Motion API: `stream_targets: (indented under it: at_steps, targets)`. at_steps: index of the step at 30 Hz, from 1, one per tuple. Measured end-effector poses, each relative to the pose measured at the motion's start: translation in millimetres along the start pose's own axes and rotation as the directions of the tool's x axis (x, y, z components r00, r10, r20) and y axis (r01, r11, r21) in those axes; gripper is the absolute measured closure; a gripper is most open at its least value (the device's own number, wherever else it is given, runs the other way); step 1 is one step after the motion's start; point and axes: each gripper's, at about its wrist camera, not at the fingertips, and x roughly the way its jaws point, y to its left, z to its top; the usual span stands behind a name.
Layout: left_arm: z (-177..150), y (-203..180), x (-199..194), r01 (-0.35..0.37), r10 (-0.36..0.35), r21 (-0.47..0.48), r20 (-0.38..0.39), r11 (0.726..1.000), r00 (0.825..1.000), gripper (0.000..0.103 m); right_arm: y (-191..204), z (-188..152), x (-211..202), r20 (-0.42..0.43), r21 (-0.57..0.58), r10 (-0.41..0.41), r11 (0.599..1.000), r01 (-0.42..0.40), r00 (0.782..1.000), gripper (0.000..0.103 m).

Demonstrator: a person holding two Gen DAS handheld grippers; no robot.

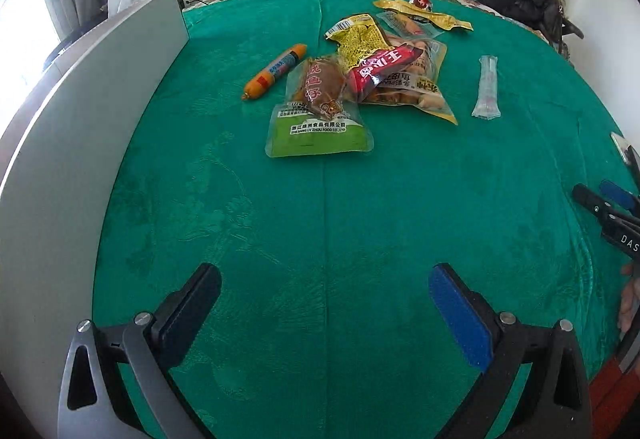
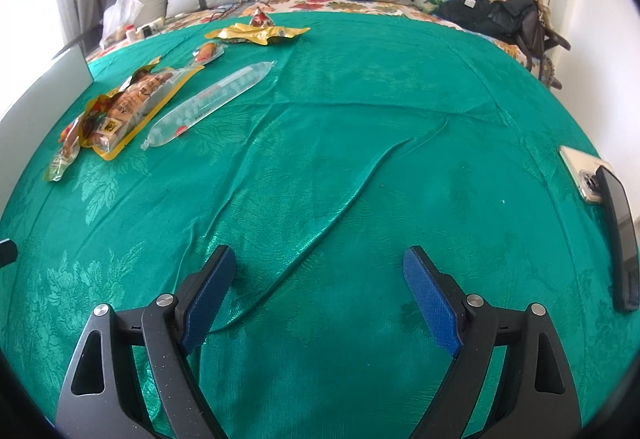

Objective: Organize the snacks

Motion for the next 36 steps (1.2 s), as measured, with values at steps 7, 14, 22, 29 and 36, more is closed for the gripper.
stream_targets:
  at_steps: [7,14,22,29,36]
  targets:
    - [1.6,10.9,11.2,-0.003,0.003,-0.027,0.013,1.0,1.0,0.0,0.0,-0.3,-0.2,0.0,0.0,0.0,1.0,0.0,1.0,0.015]
    - [38.4,23.5,35.1,0.022,-0.023,0.011,0.1,1.0,0.995,0.0,-0.1,-0.3,-0.6,0.0,0.0,0.0,1.0,0.0,1.0,0.015]
    - [48.8,28.9,40.6,0.024,-0.026,0.015,0.117,1.0,0.993,0.0,-0.2,-0.6,-0.6,0.0,0.001,0.0,1.0,0.0,1.0,0.015]
    - [48.7,28.7,40.6,0.024,-0.026,0.015,0.117,1.0,0.993,0.0,-0.2,-0.6,-0.8,0.0,0.001,0.0,1.0,0.0,1.0,0.015]
    - [48.8,28.7,41.0,0.024,-0.026,0.015,0.118,1.0,0.993,0.0,-0.2,-0.6,-1.0,0.0,0.001,-0.001,1.0,0.001,1.0,0.015]
